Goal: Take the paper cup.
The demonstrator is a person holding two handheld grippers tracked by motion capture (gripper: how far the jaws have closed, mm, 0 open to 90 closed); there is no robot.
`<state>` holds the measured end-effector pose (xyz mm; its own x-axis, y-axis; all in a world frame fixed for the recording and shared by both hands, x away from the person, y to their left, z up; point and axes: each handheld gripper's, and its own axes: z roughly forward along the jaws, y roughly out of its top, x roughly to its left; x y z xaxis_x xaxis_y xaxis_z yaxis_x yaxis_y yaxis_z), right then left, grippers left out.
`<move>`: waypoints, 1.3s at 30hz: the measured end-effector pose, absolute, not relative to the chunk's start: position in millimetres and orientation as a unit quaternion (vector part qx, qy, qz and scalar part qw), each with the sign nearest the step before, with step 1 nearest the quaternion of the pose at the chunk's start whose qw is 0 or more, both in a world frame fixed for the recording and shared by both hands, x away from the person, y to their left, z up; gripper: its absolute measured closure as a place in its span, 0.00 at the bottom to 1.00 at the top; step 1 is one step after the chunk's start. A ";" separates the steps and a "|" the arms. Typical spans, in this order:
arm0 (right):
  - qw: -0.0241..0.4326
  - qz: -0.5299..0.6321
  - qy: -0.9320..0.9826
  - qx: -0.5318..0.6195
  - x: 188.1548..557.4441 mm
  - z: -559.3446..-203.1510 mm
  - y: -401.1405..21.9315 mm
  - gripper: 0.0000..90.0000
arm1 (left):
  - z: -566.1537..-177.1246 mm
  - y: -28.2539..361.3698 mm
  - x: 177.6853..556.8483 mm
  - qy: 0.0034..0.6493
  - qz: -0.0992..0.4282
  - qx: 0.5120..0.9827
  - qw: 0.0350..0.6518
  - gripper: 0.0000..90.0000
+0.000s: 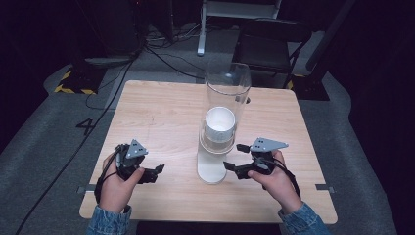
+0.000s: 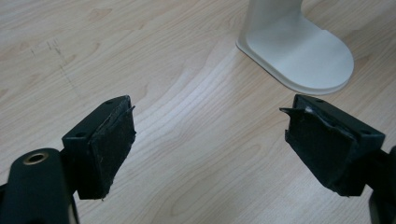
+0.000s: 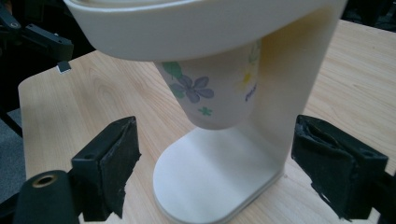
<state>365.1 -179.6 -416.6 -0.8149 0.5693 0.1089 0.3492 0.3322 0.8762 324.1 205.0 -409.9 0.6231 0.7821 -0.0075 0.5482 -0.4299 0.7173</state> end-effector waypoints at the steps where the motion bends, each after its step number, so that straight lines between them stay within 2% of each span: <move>1: 0.109 0.503 0.809 0.284 365.1 -416.6 -179.6 0.18 | -409.9 205.0 324.1 0.401 0.166 0.829 0.352 0.17; 8: 0.128 0.525 0.791 0.286 376.5 -422.7 -158.6 0.18 | -415.4 204.1 326.1 0.400 0.159 0.834 0.346 0.17; 13: 0.124 0.544 0.784 0.272 380.0 -428.3 -146.9 0.18 | -417.8 203.1 326.6 0.400 0.157 0.837 0.340 0.17; 17: 0.152 0.559 0.765 0.279 383.6 -433.8 -134.4 0.18 | -421.0 200.9 326.6 0.395 0.157 0.841 0.335 0.17; 27: 0.163 0.567 0.763 0.265 385.0 -435.2 -129.4 0.18 | -427.9 202.4 318.8 0.390 0.158 0.846 0.326 0.18; 29: 0.169 0.564 0.763 0.265 384.9 -435.3 -129.1 0.20 | -428.1 203.5 318.1 0.394 0.160 0.844 0.327 0.17; 30: 0.179 0.561 0.763 0.266 384.3 -435.6 -129.8 0.26 | -428.1 203.8 318.0 0.394 0.161 0.844 0.327 0.17; 33: 0.184 0.559 0.764 0.265 385.1 -435.4 -132.9 0.31 | -428.3 202.6 317.8 0.392 0.161 0.844 0.329 0.17; 39: 0.186 0.559 0.764 0.262 383.9 -435.7 -133.2 0.32 | -428.9 199.8 319.3 0.387 0.171 0.838 0.345 0.17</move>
